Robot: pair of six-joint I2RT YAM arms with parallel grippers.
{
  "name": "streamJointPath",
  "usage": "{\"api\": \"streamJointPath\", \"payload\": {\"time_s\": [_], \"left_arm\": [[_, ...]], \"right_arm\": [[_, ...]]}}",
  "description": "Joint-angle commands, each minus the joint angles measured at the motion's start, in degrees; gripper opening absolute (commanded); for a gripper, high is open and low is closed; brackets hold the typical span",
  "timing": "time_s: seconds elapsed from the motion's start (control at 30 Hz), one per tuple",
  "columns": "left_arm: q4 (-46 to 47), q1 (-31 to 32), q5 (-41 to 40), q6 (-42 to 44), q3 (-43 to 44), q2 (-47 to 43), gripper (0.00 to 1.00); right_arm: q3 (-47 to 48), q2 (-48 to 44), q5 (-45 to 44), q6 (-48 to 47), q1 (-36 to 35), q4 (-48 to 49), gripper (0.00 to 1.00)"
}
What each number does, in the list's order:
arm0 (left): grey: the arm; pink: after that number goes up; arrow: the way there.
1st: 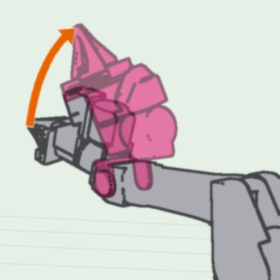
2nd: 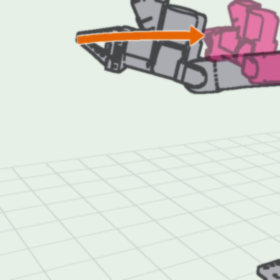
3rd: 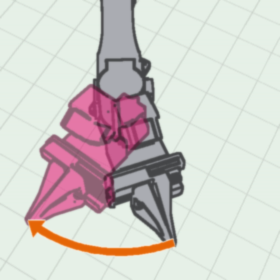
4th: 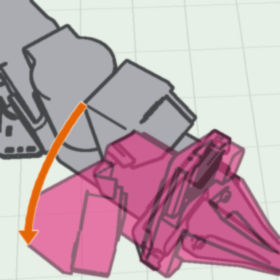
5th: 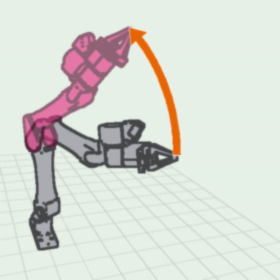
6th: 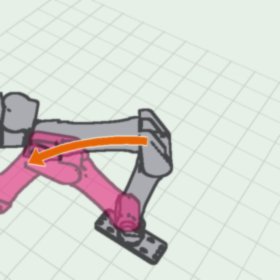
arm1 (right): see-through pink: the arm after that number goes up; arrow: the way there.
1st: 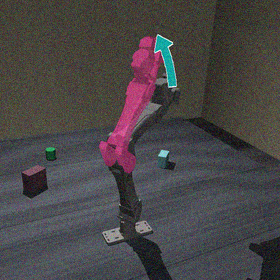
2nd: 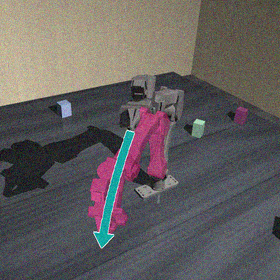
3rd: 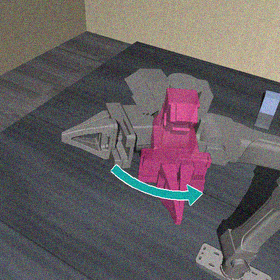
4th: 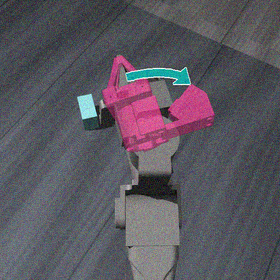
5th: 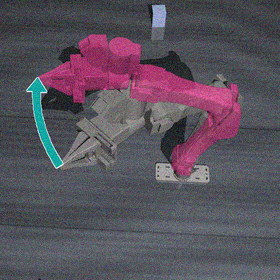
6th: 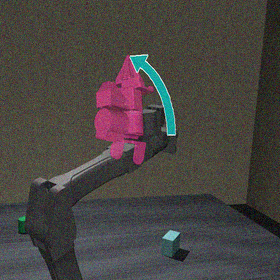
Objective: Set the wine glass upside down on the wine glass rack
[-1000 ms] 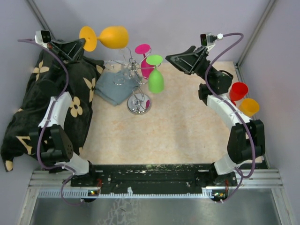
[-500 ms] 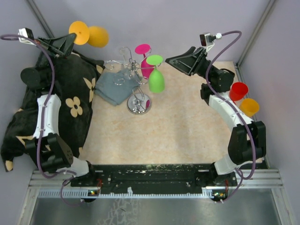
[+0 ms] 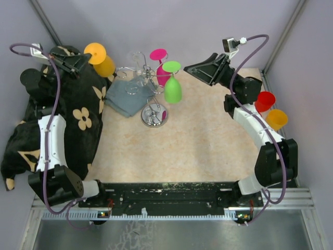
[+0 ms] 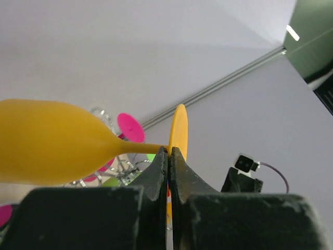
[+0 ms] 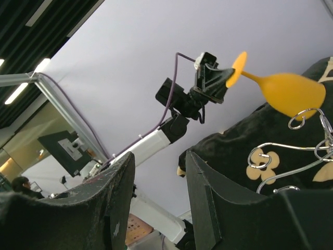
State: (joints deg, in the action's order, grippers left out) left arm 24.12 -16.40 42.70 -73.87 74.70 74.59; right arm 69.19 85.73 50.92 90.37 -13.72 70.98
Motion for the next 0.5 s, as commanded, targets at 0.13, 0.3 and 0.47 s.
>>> {"api": "streamJointPath", "payload": {"time_s": [0.13, 0.3, 0.47], "left_arm": [[-12.3, -0.2, -1.0, 7.7, -4.5, -2.3, 0.0], [-14.2, 0.3, -0.7, 7.6, -6.0, -2.5, 0.0], [-16.7, 2.1, 0.0, 7.7, -7.3, -3.0, 0.0]], "right_arm": [[-1.3, -6.4, -1.8, -5.5, 0.4, -3.2, 0.44], [-1.9, -8.6, -1.8, -8.4, 0.4, -7.4, 0.44], [-2.4, -8.8, -2.1, -8.9, 0.4, -8.5, 0.44]]}}
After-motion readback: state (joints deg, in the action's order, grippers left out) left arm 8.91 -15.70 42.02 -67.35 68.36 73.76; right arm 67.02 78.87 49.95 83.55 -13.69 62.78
